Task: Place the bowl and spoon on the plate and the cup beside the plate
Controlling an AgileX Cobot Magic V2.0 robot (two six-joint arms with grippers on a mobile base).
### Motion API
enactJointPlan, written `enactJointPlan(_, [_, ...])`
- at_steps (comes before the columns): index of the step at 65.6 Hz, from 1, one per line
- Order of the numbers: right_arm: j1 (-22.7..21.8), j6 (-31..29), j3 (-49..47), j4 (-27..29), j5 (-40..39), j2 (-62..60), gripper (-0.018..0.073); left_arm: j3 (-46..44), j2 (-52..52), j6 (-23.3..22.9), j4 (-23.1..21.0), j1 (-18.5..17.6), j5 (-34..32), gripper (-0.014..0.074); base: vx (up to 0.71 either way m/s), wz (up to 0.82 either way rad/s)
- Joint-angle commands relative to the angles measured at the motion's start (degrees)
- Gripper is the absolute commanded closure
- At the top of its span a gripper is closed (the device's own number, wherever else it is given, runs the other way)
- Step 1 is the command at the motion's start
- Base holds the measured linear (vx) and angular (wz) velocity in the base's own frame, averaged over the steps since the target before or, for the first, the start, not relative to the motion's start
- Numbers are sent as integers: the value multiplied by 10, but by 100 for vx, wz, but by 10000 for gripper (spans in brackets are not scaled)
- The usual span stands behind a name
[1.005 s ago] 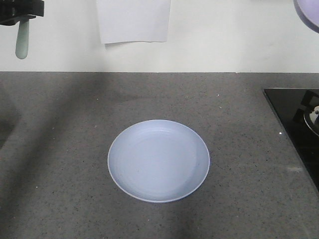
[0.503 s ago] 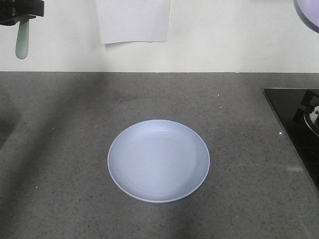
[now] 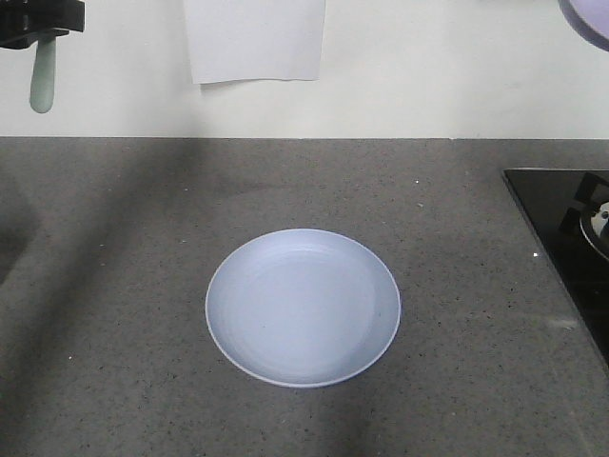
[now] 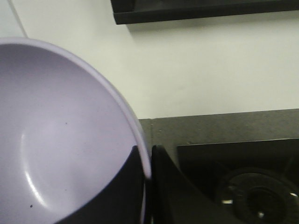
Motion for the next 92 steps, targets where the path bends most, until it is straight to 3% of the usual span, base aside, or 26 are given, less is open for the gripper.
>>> enactJointPlan(1, [-1,-19,-16,81,-50,-3,566,-16,-17,0,-10,-4,-39,603,0,0])
enactJointPlan(17, [-1,-165,-16,260,16,53,566,-16,-16,0,-9,-4,-67,603,0,0])
enactJointPlan(30, [6,-238,-16,333,102,124,566,-16,-16,0,-10,-4,-83,603,0,0])
enactJointPlan(39, [47,-234,-16,296,117,180,566,-16,-16,0,-17,-4,-85,603,0,0])
enactJointPlan(62, [214,-203,-16,182,94,294,566,-16,-16,0,-21,-4,-73,603,0,0])
enactJointPlan(92, [277,-195,-16,143,104,384,564,-16,-16,0,-21,-4,-52,603,0,0])
